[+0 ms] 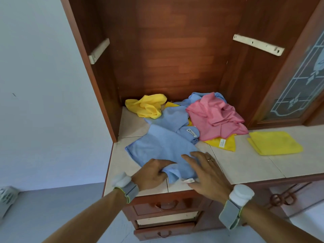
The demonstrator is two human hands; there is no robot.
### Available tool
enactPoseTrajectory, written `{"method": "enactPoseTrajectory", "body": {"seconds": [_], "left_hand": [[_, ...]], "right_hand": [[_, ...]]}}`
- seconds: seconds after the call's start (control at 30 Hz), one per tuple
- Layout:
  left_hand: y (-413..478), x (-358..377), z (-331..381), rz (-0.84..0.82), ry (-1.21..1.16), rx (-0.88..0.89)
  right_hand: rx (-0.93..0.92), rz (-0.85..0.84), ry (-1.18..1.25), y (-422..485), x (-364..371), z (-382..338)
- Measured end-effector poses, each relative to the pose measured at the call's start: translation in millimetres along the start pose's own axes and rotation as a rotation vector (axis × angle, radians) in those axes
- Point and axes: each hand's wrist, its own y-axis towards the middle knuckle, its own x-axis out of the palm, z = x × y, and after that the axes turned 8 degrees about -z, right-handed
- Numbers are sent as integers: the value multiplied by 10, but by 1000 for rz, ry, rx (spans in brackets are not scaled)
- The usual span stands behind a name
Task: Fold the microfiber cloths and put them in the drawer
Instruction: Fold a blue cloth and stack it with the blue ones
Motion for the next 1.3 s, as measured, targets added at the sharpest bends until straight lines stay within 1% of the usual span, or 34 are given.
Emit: {"method": "enactPoseTrajectory", "body": {"seconds": [0.1,0.2,0.23,0.33,0.4,0.43,0.47,0.53,0.57,0.6,0.63,0.7,0.77,0.8,0.9,0.97,1.1,1.17,1.3], "left_hand": [[-193,-147,-61,-19,-160,-53],[-393,-271,-108,-77,-188,-99],[-448,-297,-132,-91,-206,-99],[-611,-434,-144,-136,-298,-163],[-710,-529,-144,-188,-354,-198],[-762,-571,-139,-178,-357,-232],[-822,-611,-165,-140,-370,-325],[-881,-646,-218,-29,-499,-561],[-880,-630,-208,-5,-596,-603],[-855,-611,-196,15,-654,-600],[-802,-584,-166,68,-645,-597],[-670,-527,-174,260,-535,-598],[-546,-459,-222,431,-445,-576],[-483,-417,-269,495,-360,-574],[-345,-313,-319,622,7,-669],[-304,-256,-326,624,176,-715],[-267,-239,-418,507,316,-868],[-229,-275,-408,464,392,-924],[-171,-287,-368,438,472,-940]], "right_hand": [[-15,-43,-54,95,5,84],[-60,-150,-74,165,-119,44],[-60,-213,-49,168,-194,5],[-57,-439,156,170,-414,-135],[-63,-506,280,199,-531,-197],[-59,-532,353,220,-584,-212],[-41,-545,469,247,-623,-233],[35,-495,791,315,-629,-245],[100,-423,945,374,-558,-231],[168,-320,1037,444,-470,-217],[226,-203,1047,512,-386,-221],[296,-39,933,648,-195,-256],[374,42,767,774,-34,-351],[390,76,680,827,14,-402],[396,60,397,957,102,-499],[407,27,259,1020,141,-483],[366,-56,78,1076,161,-445],[394,-82,72,1076,192,-427],[428,-29,51,1095,239,-430]]}}
